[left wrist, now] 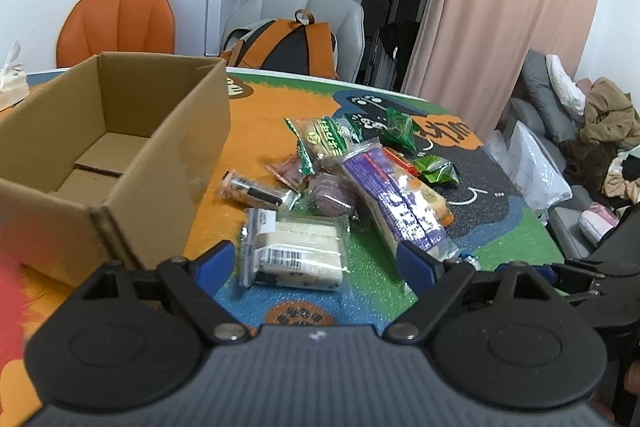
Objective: Organize snacks
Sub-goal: 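Grasp the blue wrapped snack with the right tool while the left tool grasps the white bread pack, then carry both snacks over the cardboard box and open both tools to drop them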
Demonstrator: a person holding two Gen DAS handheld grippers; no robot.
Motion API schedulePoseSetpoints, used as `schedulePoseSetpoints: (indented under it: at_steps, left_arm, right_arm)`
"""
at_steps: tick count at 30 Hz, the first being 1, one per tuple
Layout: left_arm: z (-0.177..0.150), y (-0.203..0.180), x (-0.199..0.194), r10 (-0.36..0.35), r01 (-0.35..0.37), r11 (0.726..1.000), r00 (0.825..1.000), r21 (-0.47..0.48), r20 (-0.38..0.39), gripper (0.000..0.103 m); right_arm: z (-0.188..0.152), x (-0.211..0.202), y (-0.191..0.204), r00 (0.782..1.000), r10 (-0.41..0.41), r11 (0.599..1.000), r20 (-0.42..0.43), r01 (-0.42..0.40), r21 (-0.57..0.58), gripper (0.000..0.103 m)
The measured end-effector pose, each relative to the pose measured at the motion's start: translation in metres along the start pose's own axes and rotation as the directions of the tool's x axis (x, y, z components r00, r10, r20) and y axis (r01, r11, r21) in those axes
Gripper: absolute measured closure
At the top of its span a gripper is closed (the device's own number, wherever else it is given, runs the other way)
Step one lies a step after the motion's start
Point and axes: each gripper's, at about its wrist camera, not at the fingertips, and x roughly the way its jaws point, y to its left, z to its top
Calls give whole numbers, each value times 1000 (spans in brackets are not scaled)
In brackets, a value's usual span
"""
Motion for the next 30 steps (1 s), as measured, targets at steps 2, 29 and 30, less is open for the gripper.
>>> schedulePoseSetpoints:
  at_steps: [2, 29, 30]
  left_arm:
    - [0, -2, 7, 10, -10, 1000, 1000, 9, -8, 16]
    - [-12, 2, 37, 101, -100, 995, 994, 16, -34, 46]
    - [-13, 2, 35, 95, -94, 995, 995, 15, -33, 46]
  right_arm:
    - [0, 3, -2, 1000, 0, 1000, -8, 0, -1, 30]
    - [2, -4, -20, 999, 6, 1000, 32, -6, 21, 64]
    - [2, -6, -17, 999, 6, 1000, 36, -6, 17, 64]
